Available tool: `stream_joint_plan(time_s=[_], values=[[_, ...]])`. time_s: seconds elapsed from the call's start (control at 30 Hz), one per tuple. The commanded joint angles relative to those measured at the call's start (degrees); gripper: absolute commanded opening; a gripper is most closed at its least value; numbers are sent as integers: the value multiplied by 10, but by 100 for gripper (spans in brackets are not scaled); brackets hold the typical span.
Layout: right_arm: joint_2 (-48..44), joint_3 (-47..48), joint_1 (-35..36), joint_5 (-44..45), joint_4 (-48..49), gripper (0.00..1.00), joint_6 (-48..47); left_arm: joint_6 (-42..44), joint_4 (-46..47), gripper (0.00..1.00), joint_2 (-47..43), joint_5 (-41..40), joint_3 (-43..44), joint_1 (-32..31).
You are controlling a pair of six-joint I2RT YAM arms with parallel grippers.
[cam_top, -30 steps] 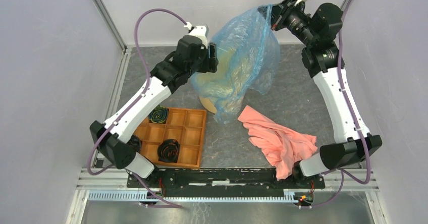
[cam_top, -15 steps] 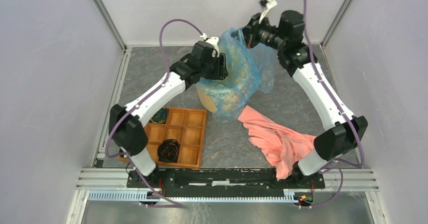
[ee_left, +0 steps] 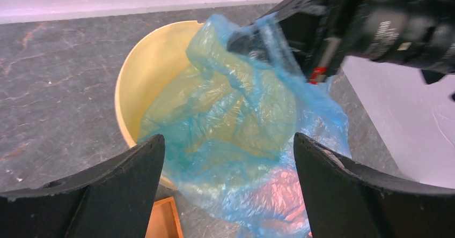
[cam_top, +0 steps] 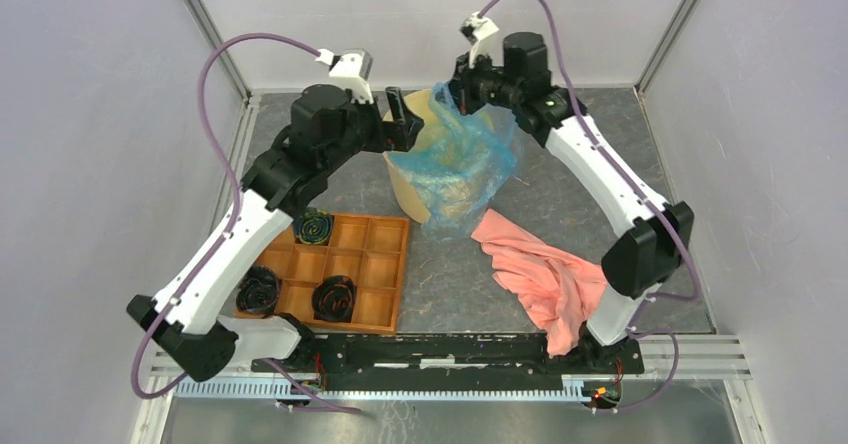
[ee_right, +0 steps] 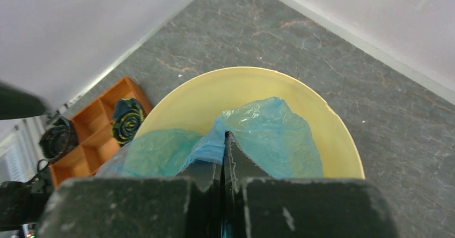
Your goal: Put the trash bags into the trash bin
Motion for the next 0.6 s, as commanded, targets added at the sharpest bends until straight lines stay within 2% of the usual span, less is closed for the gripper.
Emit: stream_joint_plan(time_s=[0.0,0.13,0.23,0.37,0.43,0.57], values=[[55,73,43,88,-77,1,-52,-2,-9,95,-40,-42,-29,1],[88,76,81,181,-105,1,-70,-4,-7,96,-69,-31,-75,1],[122,82,101,227,-118,1,-61,-13,-4,93,-91,-10,-111,1],[154,150,106,263,-163,1,-61,-16,30,83,-108,79,-157,1],[133,160,106,266,-159,1,-63,-14,29,77,-102,82,-160,1],[72,123,106,286,-124,1,-53,-25,28,64,-67,83,-145,1]])
